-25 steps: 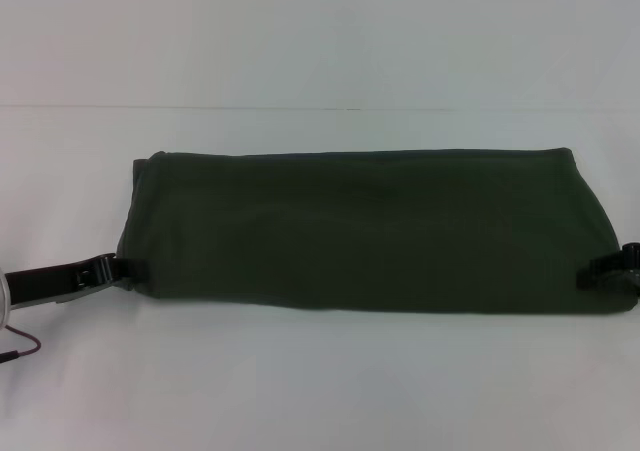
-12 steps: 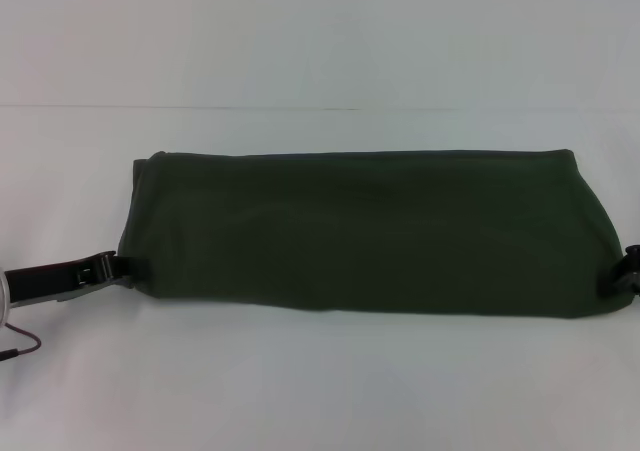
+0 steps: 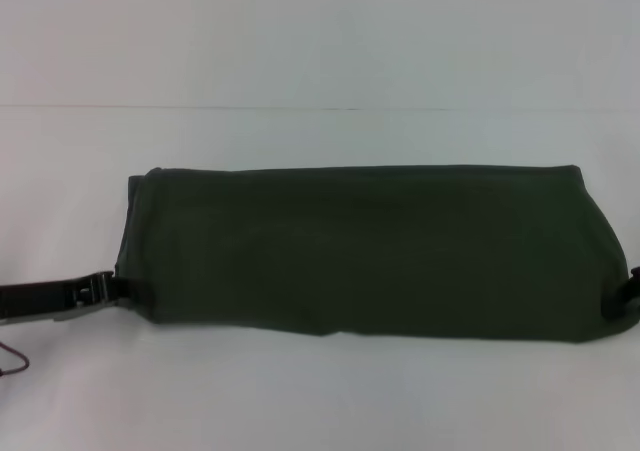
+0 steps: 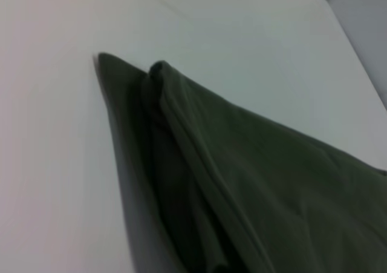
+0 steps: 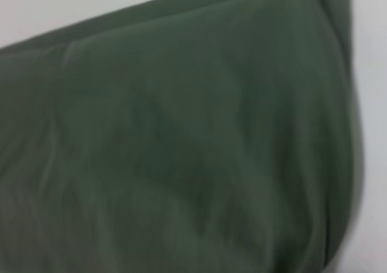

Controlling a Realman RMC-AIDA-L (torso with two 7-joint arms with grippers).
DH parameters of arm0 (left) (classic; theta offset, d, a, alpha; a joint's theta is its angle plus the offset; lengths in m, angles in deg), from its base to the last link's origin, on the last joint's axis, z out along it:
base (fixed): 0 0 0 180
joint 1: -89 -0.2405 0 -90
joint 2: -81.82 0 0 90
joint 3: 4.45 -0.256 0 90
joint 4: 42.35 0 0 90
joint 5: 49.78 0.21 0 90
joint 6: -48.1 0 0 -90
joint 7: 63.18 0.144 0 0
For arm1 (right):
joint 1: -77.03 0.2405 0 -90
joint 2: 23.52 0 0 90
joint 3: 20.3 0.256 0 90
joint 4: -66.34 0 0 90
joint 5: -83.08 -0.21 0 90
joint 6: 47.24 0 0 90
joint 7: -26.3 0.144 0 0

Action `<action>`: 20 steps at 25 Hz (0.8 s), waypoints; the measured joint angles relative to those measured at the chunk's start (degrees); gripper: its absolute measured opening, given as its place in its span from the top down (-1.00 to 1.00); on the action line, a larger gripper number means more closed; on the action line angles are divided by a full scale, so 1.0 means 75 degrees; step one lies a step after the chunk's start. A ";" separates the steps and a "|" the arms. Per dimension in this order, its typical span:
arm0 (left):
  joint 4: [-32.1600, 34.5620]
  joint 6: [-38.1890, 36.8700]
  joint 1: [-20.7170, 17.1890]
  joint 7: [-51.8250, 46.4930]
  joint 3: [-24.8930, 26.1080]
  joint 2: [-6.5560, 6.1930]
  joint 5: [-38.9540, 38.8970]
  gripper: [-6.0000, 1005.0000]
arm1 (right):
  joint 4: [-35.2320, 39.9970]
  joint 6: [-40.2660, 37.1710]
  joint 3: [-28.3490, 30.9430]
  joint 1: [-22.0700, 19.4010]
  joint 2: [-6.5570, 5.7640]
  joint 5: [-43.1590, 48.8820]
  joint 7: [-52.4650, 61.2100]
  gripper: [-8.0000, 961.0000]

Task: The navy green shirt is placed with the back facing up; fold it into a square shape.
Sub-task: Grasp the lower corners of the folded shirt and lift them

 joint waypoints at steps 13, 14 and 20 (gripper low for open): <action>0.0569 -0.3074 -0.0611 -0.0051 0.1072 -0.0143 0.0955 0.81 | 0.0048 -0.1956 -0.0300 -0.0474 -0.0059 0.0023 -0.1369 0.94; 0.0621 -0.3214 -0.0659 -0.0043 0.1087 -0.0147 0.1014 0.81 | 0.0049 -0.2022 -0.0343 -0.0510 -0.0059 0.0027 -0.1393 0.94; 0.0760 -0.3489 -0.0780 -0.0006 0.1229 -0.0152 0.1366 0.80 | 0.0049 -0.2044 -0.0451 -0.0581 -0.0034 0.0270 -0.1418 0.94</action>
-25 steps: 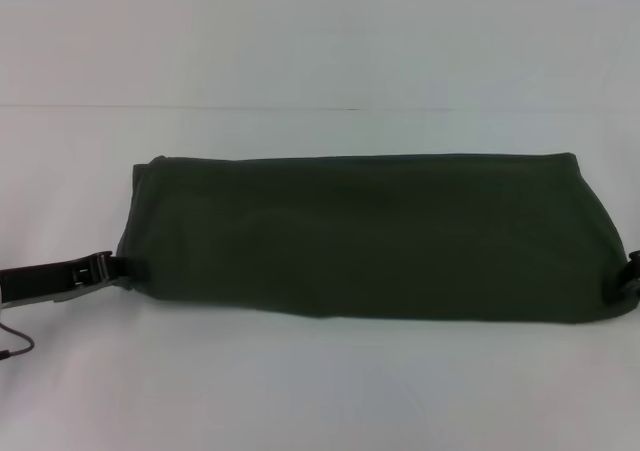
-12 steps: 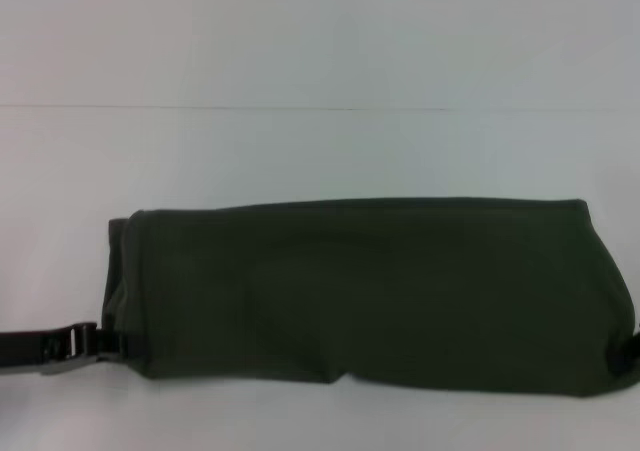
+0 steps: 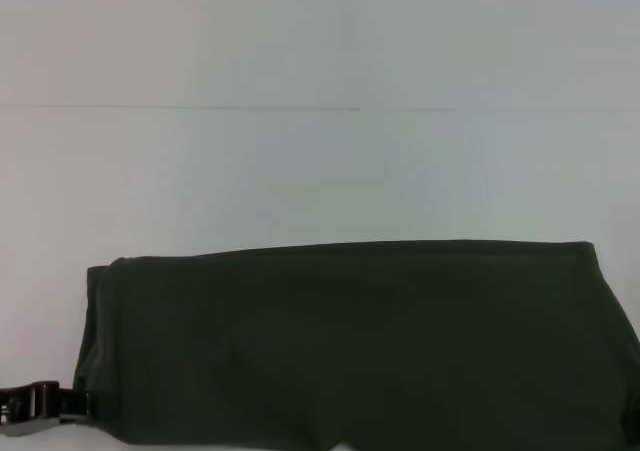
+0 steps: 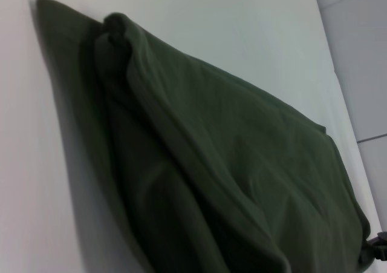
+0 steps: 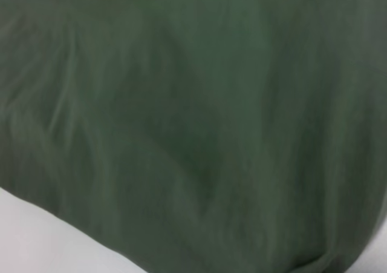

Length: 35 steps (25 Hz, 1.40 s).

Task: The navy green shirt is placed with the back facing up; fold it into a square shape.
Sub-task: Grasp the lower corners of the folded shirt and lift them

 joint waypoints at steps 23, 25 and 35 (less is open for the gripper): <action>0.0100 0.0543 0.0098 -0.0230 0.0078 -0.0050 -0.0039 0.74 | 0.0407 0.0121 0.0180 -0.0005 0.0007 0.0035 0.0191 0.94; 0.0102 0.0493 0.0102 -0.0325 0.0195 -0.0066 -0.0045 0.73 | 0.0411 0.0041 0.0295 0.0000 -0.0031 0.0036 0.0206 0.92; 0.0293 0.0039 0.0182 -0.1148 0.0481 -0.0307 0.0128 0.33 | 0.1142 -0.0891 0.1248 -0.0061 -0.0202 0.0019 0.0243 0.35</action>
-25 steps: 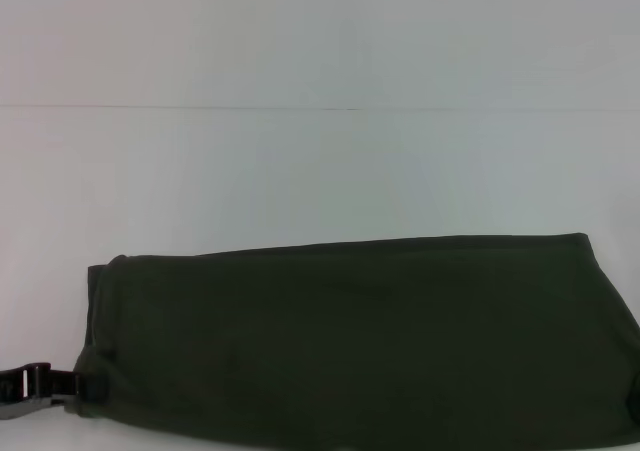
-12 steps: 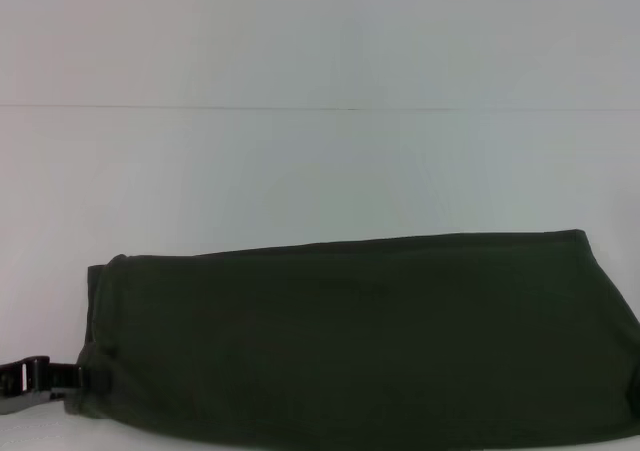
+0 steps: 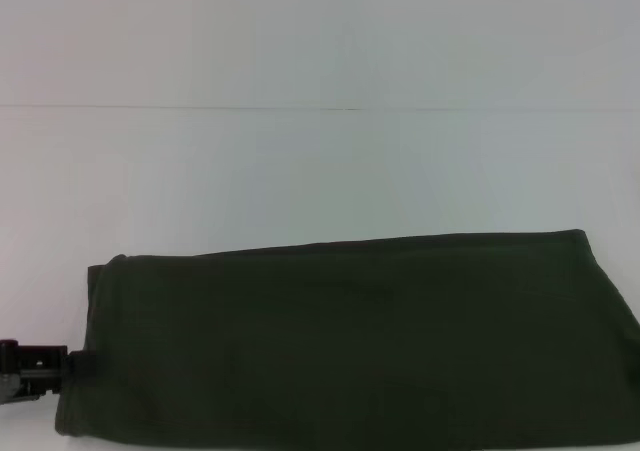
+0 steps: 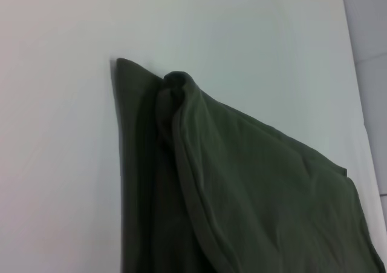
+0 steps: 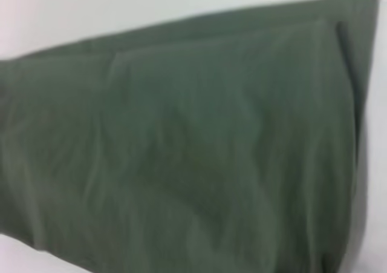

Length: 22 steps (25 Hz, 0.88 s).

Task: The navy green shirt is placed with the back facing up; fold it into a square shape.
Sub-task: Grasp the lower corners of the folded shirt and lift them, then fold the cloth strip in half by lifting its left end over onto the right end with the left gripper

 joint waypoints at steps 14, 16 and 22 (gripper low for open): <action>0.0278 -0.0480 0.0183 -0.0061 0.1508 -0.0407 -0.0118 -0.56 | 0.0788 -0.0788 0.1124 -0.0025 0.0141 -0.2277 -0.2470 -0.52; 0.0029 -0.0460 0.0259 -0.0115 0.1455 -0.0410 -0.0197 -0.69 | 0.0613 -0.0864 0.1027 -0.0008 0.0364 -0.2662 -0.3590 -0.52; -0.0626 -0.0352 0.0549 -0.0372 0.0966 -0.0456 -0.0180 -0.76 | 0.0649 -0.0105 0.0170 0.0064 0.1224 -0.2694 -0.5984 -0.53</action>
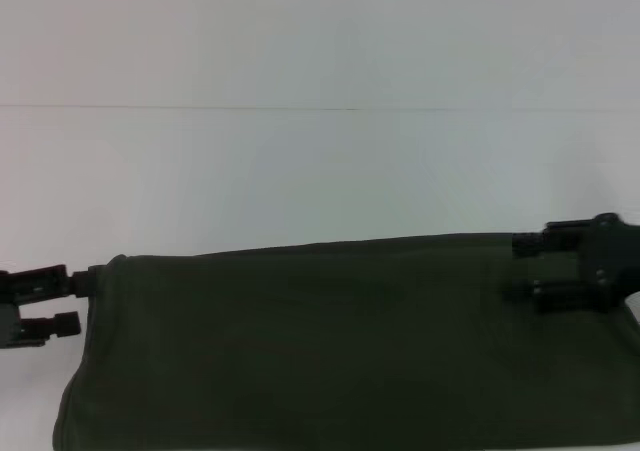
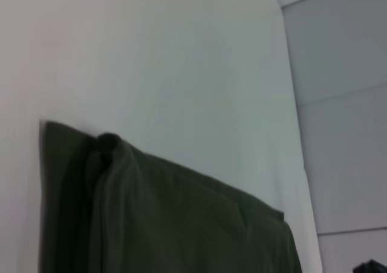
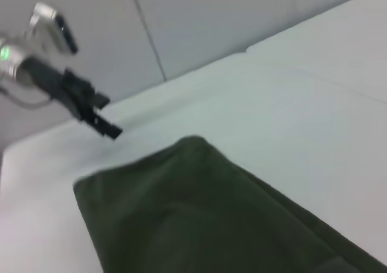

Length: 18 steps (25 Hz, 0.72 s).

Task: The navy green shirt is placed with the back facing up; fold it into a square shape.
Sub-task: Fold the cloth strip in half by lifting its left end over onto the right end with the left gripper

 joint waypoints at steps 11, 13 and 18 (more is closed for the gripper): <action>-0.0614 0.0667 0.0346 -0.0250 -0.0780 0.0011 0.0036 -0.76 | -0.0496 0.1302 -0.1142 -0.0074 0.0589 -0.0105 -0.2196 -0.55; -0.0639 0.0852 0.0379 -0.0337 -0.0999 0.0017 0.0049 -0.76 | -0.0567 0.1310 -0.1226 -0.0042 0.0601 -0.0142 -0.2309 -0.55; -0.0661 0.1407 0.0394 -0.0379 -0.1655 0.0059 0.0074 -0.76 | -0.0599 0.1316 -0.1479 -0.0016 0.0612 -0.0295 -0.2358 -0.55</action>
